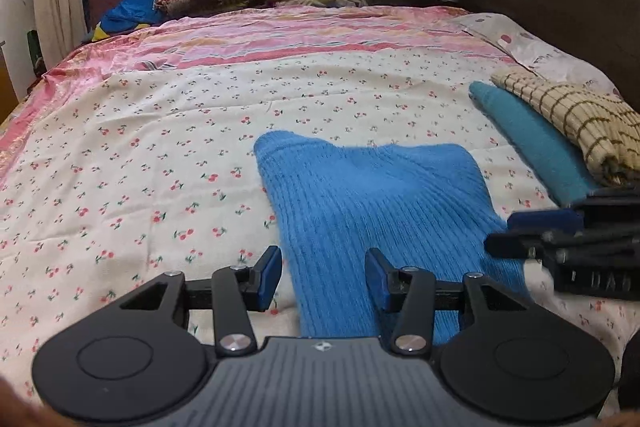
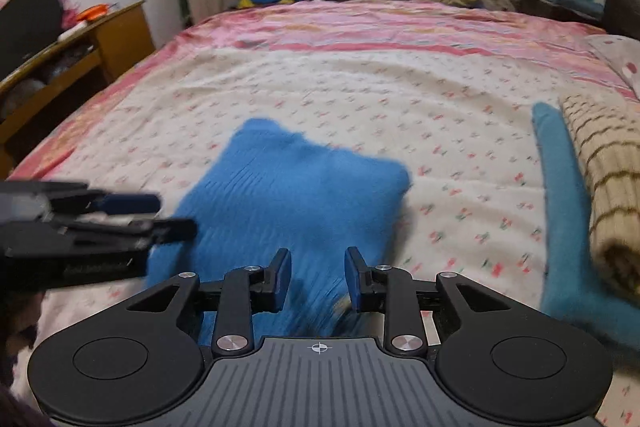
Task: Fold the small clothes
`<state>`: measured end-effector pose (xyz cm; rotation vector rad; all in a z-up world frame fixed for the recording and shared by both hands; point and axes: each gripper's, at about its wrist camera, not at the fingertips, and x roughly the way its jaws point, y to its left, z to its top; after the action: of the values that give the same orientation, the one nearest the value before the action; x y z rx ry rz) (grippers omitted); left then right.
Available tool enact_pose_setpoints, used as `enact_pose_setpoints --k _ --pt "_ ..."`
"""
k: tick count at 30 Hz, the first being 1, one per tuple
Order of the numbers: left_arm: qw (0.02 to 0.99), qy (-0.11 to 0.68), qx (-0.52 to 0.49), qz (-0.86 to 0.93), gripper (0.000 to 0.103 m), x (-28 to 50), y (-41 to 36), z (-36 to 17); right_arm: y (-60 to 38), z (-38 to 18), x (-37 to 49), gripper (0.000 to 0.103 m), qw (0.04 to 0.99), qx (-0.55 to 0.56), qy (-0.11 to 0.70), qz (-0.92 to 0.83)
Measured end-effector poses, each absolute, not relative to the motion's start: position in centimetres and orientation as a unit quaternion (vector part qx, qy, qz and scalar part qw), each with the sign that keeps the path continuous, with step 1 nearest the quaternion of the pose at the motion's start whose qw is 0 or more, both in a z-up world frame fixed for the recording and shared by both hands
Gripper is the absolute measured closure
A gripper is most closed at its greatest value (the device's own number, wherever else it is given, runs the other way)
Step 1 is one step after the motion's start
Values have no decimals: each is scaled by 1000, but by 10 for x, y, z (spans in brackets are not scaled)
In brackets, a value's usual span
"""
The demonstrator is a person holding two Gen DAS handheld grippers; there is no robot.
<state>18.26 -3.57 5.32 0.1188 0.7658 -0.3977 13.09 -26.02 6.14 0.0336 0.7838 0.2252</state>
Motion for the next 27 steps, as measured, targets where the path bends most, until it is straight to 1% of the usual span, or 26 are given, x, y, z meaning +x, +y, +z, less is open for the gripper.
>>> enact_pose_setpoints --k 5,12,19,21,27 --pt "898 397 60 -182 51 170 -35 38 -253 32 131 77 907 -21 412 85" --pt "900 400 44 -169 51 154 -30 42 -257 53 113 77 915 -8 396 74" --pt "902 399 43 -160 51 130 -24 43 -254 52 90 77 914 -4 401 66" --pt "902 400 37 -156 51 125 -21 43 -251 54 84 73 914 -4 399 66" --pt "903 401 43 -149 51 108 -19 43 -243 58 70 71 917 -6 394 63"
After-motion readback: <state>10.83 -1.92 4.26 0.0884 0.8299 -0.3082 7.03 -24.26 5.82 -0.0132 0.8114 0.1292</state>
